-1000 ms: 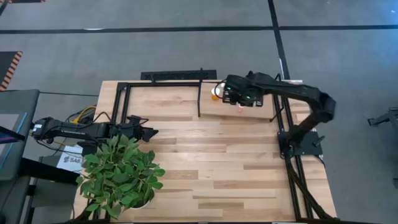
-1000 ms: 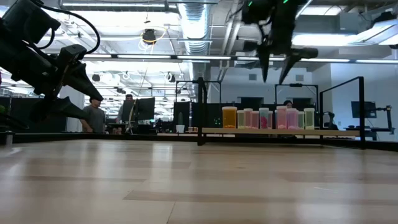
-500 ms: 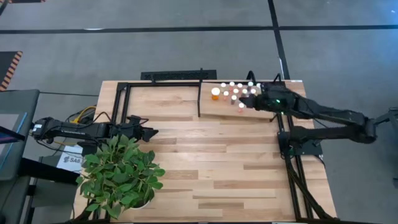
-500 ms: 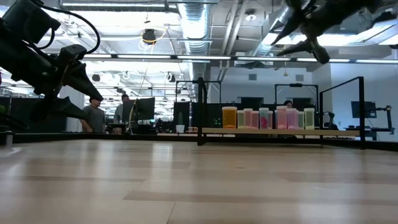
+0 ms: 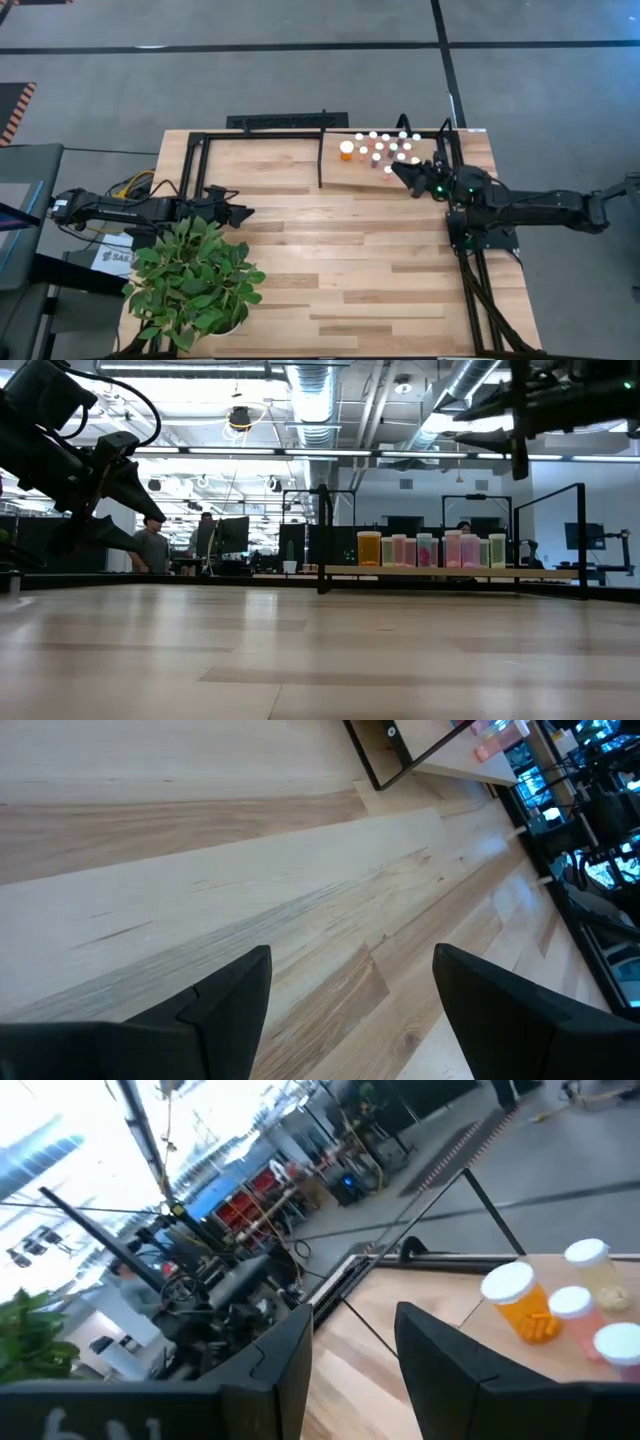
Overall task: Pick and place medicine bottles onto shelf by color
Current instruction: Return to Home Position
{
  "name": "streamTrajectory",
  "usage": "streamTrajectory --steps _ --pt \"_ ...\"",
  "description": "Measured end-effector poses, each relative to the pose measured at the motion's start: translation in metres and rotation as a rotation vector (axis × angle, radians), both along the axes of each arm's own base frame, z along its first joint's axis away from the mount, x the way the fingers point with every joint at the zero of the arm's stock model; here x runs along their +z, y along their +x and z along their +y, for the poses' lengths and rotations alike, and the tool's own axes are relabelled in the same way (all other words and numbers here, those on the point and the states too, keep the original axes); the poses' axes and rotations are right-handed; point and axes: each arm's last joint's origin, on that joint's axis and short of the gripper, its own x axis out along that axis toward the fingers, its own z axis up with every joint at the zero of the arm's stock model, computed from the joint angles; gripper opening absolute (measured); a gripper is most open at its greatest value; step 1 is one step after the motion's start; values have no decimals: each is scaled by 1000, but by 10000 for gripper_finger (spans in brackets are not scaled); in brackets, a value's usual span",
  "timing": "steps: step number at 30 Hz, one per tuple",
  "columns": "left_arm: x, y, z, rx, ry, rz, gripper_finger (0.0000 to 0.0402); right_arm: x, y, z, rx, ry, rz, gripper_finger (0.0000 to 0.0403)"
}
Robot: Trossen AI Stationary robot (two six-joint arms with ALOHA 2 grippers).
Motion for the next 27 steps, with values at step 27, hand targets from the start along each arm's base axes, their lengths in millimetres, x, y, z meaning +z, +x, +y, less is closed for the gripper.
streamTrajectory --steps 27 --pt "0 0 0 0 -1 0 265 -60 -38 20 177 -42 -107 166"
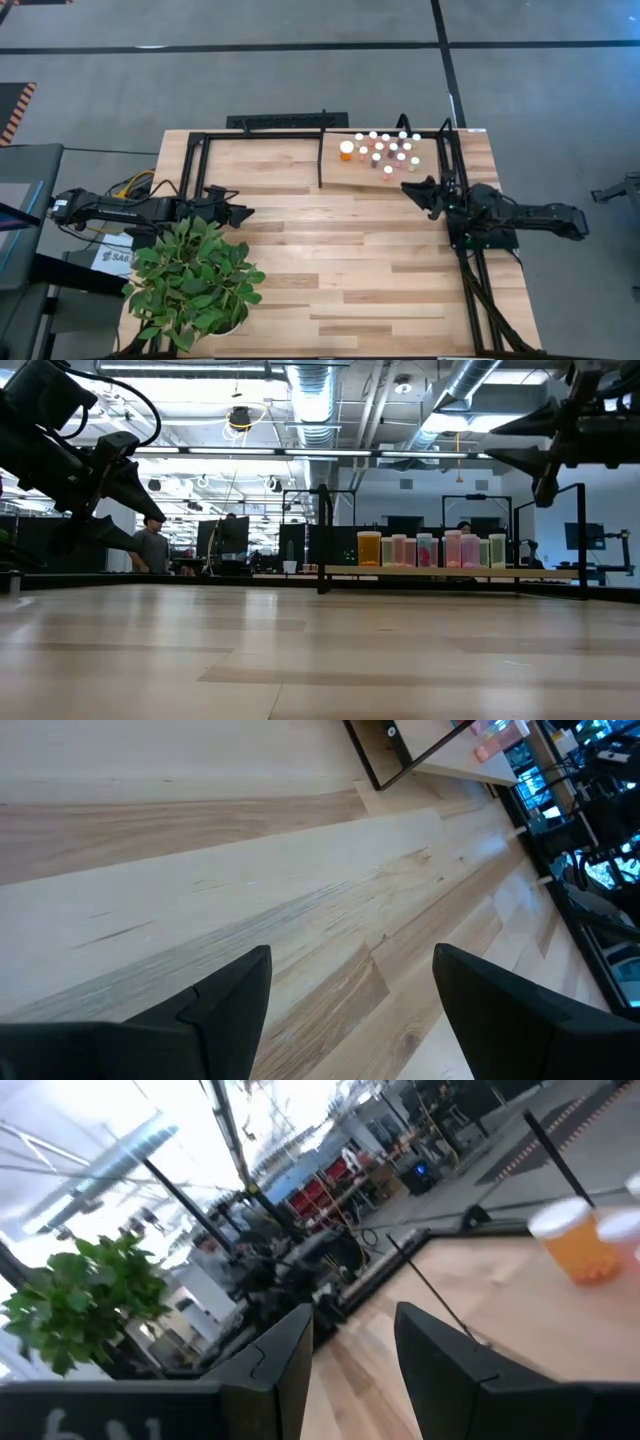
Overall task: Pick and place medicine bottles onto shelf by color
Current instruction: Return to Home Position
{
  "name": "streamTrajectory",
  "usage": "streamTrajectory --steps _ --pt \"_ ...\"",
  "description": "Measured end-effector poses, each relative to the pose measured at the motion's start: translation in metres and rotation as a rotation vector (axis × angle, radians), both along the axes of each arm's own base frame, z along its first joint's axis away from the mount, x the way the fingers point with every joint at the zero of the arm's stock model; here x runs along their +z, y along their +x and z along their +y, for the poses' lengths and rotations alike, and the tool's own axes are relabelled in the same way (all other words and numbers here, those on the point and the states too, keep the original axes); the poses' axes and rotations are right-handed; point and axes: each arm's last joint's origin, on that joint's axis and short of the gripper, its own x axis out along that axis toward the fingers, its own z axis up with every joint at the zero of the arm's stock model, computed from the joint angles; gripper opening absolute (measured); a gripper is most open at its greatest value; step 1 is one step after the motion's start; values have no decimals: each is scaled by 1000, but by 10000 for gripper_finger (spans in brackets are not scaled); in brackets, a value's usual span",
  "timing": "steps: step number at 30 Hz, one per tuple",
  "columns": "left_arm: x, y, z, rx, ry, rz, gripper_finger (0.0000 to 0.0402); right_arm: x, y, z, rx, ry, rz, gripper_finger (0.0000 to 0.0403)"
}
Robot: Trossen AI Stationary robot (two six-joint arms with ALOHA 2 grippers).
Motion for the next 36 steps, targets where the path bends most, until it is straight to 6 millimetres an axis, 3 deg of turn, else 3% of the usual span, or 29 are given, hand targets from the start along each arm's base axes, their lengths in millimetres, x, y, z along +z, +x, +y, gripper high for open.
streamTrajectory --steps 7,14,19,36 --pt "0 0 0 0 0 0 265 -10 1 -1 -7 42 96 166" --pt "0 0 0 0 0 0 265 -22 2 -1 8 300 136 166" --pt "0 0 0 0 0 0 265 -23 3 -1 13 381 127 166" --pt "0 0 0 0 0 0 265 -24 3 -1 26 393 133 166"
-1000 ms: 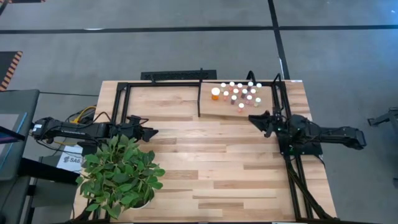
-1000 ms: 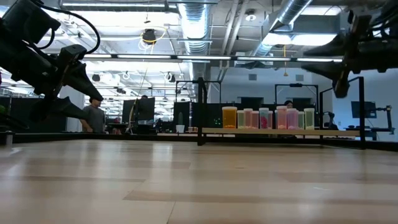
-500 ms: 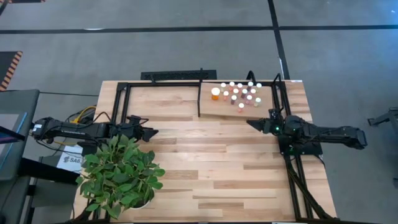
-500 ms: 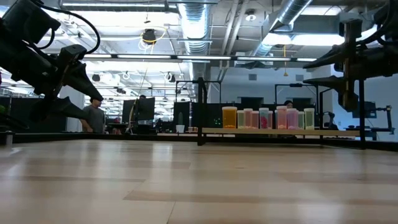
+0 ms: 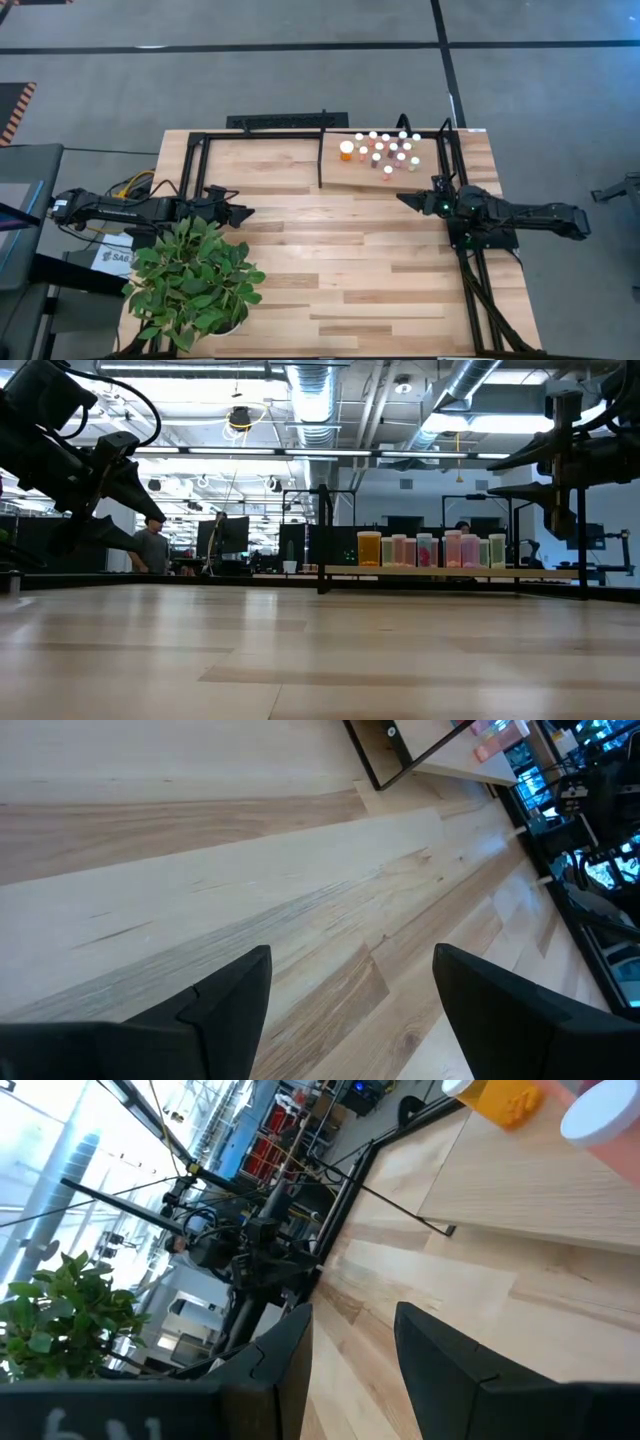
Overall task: Pick and place medicine bottles onto shelf by color
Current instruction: Return to Home Position
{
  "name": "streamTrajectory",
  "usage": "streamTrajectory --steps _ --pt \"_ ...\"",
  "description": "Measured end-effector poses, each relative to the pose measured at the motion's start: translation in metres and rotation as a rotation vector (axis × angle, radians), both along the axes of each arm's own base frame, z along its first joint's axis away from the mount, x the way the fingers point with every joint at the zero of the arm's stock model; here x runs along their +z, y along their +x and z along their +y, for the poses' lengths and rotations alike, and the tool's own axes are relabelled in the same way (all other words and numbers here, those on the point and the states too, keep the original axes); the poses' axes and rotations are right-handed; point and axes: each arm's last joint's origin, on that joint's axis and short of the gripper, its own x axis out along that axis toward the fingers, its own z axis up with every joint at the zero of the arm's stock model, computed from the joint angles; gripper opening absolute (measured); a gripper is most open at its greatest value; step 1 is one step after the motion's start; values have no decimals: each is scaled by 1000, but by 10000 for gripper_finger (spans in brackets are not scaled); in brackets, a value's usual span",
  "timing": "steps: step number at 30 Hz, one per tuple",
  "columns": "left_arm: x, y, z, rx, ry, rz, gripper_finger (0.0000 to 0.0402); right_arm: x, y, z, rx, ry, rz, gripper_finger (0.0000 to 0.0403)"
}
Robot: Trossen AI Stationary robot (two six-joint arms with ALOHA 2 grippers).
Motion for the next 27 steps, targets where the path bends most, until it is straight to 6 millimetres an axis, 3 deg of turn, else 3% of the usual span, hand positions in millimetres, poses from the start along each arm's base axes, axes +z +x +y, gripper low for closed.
streamTrajectory --steps 17,27 --pt "0 0 0 -3 5 3 265 0 0 0 0 1 1 166" --pt "1 -1 2 -81 268 99 265 0 0 0 0 1 2 166"
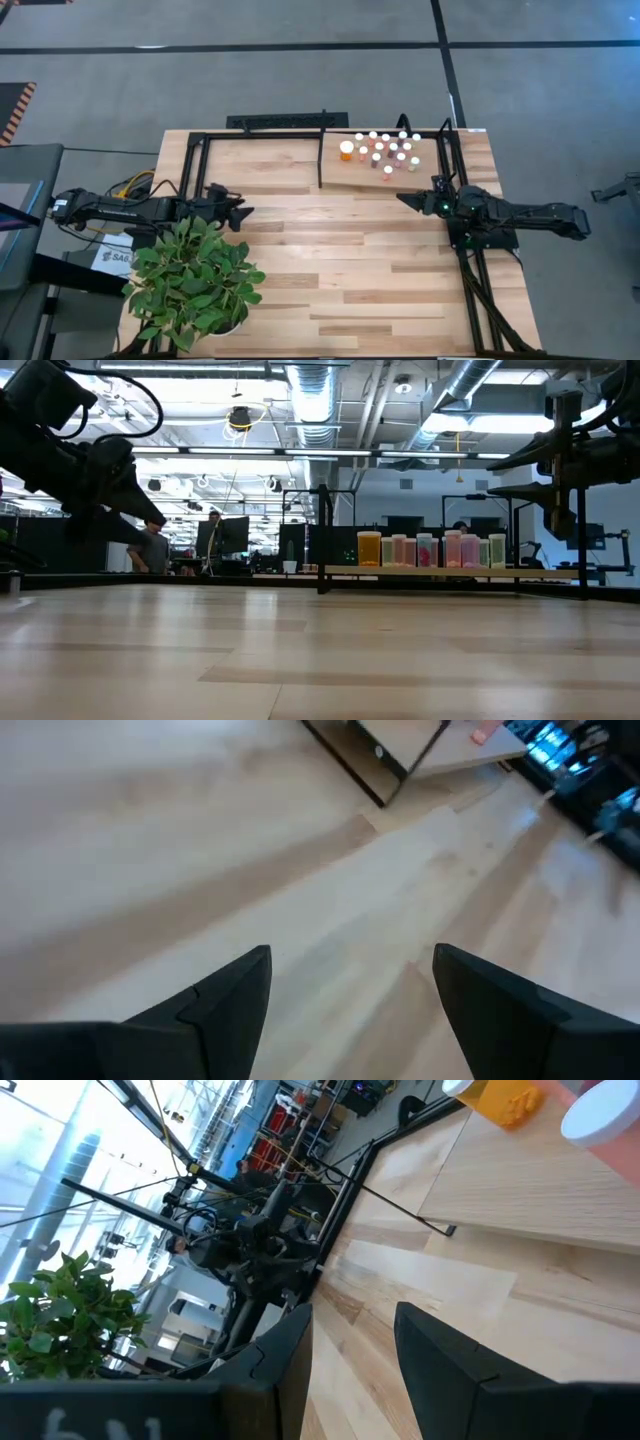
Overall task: Pick and place medicine bottles onto shelf by color
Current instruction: Return to Home Position
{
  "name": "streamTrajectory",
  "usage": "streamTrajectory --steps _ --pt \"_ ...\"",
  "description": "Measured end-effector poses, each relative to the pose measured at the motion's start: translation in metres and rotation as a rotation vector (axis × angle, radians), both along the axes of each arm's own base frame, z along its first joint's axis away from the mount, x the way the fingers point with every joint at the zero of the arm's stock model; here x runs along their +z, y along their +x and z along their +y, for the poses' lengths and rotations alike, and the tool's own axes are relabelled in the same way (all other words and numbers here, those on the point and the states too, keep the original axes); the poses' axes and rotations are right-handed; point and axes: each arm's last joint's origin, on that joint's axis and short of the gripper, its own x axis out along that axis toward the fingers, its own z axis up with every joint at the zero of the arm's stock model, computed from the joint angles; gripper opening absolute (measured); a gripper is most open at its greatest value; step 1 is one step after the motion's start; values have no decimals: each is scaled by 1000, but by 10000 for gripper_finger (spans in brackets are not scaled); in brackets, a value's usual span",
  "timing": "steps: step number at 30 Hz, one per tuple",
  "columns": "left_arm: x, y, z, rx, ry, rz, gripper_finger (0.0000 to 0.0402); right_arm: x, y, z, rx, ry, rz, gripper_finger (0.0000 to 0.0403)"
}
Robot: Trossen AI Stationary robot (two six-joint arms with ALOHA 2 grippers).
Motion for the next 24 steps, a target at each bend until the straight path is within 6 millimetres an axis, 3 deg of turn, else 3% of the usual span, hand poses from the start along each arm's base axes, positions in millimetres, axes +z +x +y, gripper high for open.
streamTrajectory --steps 10,16,24 --pt "5 -3 4 -17 333 99 265 0 0 0 0 0 0 166" --pt "20 -13 7 77 464 8 265 0 0 0 0 0 0 166" --pt "33 -25 9 152 494 -142 265 0 0 0 0 0 0 166"
